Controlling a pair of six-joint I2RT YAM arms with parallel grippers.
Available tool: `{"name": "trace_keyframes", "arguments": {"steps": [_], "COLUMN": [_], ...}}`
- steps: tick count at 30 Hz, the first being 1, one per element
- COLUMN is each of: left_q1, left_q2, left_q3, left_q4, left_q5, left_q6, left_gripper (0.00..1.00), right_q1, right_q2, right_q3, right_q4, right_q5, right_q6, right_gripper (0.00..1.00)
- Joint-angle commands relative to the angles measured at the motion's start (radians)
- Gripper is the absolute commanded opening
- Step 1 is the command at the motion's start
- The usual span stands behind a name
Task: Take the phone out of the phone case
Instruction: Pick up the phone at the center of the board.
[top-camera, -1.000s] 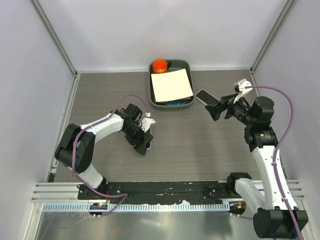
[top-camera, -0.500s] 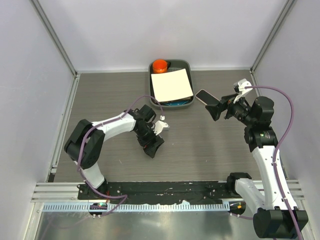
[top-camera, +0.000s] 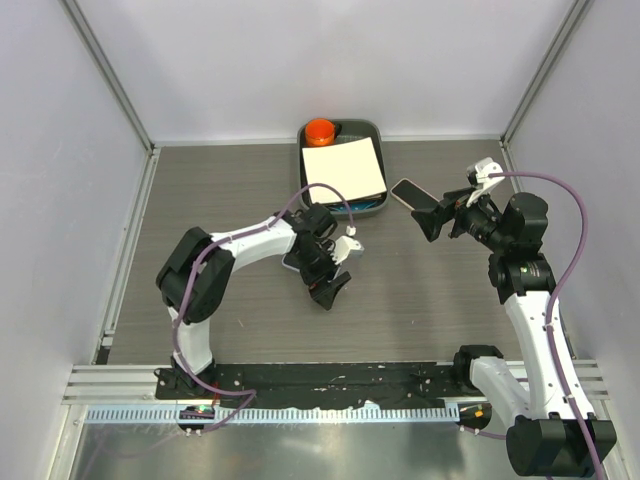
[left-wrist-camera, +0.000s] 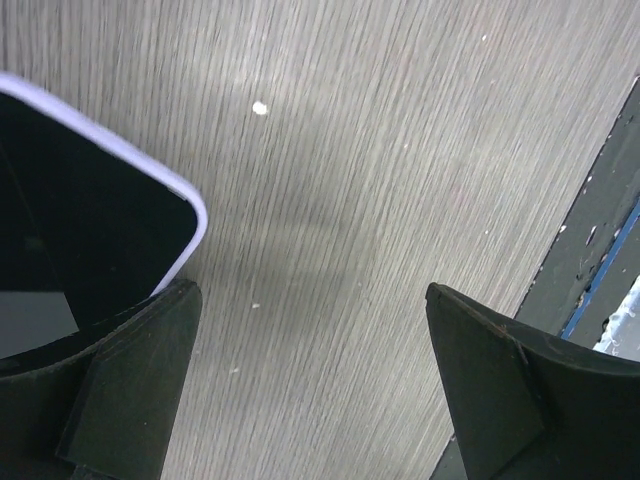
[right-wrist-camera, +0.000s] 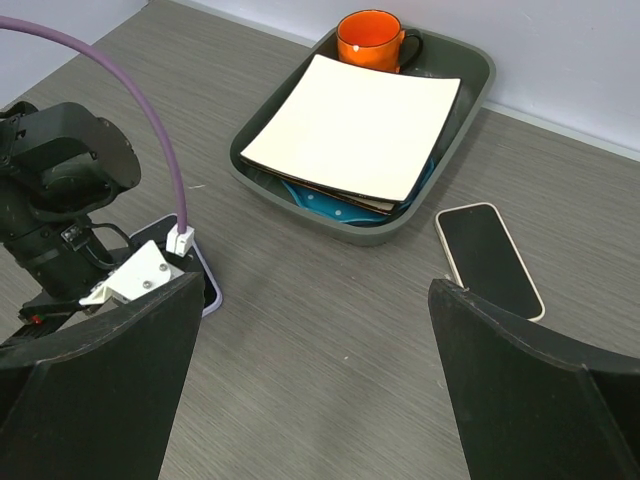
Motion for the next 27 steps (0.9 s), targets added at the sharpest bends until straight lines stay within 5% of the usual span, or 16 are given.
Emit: {"name": "trace_keyframes", "arguments": {"steps": [1,16,27], "left_q1": [-0.012,0.011,0.153], "left_q2": [0.032,-0.343,-0.223], "left_q3": [0.047,-0.101,-0.083], "left_q4": [0.016,0.127,0.099], "left_q5": [0.033,-0.081,-0.058], "left_q6": [0.028,0.374,0.694], "left_gripper": [1.0,1.0,1.0], "right_q1": [0.005,0.005,0.004], "right_q2": [0.0,0.0,-0.005], "right_q3": [0.009,0.012,0.012], "right_q4": [0.032,0.025,0.025], "right_q5": [0.012,0.006,0.012], "right_q6": [-0.025,-0.034,-0.027], "right_gripper": [1.0,1.0,1.0]}}
